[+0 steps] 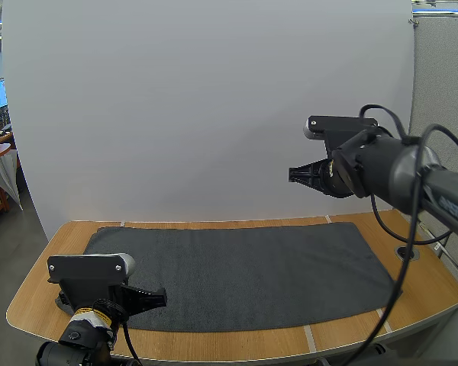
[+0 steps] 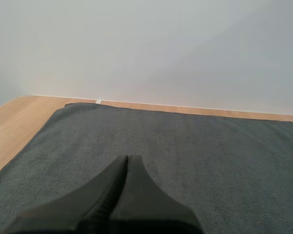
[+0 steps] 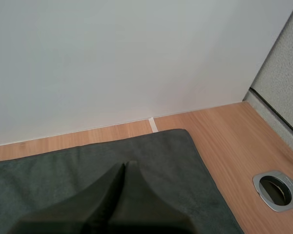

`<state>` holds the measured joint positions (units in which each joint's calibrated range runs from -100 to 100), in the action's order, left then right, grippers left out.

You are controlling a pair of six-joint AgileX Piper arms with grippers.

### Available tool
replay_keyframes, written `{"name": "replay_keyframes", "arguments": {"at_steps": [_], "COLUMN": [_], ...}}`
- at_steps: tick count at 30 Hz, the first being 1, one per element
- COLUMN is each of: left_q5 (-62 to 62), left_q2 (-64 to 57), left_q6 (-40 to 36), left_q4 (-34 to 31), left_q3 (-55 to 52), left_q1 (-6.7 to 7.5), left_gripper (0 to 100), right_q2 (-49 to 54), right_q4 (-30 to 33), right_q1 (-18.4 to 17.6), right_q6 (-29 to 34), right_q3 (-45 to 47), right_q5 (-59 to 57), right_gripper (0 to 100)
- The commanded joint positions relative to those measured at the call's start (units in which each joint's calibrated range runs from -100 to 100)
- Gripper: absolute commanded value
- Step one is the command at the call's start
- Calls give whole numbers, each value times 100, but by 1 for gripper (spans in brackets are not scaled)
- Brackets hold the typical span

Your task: Fold the towel

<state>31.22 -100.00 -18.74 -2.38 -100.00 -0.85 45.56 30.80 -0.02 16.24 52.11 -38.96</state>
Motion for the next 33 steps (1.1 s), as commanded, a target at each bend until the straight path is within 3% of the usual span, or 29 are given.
{"name": "replay_keyframes", "arguments": {"at_steps": [1,20,33], "left_q5": [-51,-51,-51], "left_q2": [0,0,0], "left_q6": [-64,-64,-64], "left_q4": [-2,-2,-2], "left_q3": [0,0,0], "left_q1": [-9,-9,-9], "left_gripper": [0,0,0], "right_q2": [-870,-2854,-4140], "right_q4": [502,502,455], "right_q1": [400,1344,1576], "right_q6": [621,613,613], "right_q3": [-328,-1050,-1666], "right_q5": [473,2003,2420], "right_gripper": [0,0,0]}}
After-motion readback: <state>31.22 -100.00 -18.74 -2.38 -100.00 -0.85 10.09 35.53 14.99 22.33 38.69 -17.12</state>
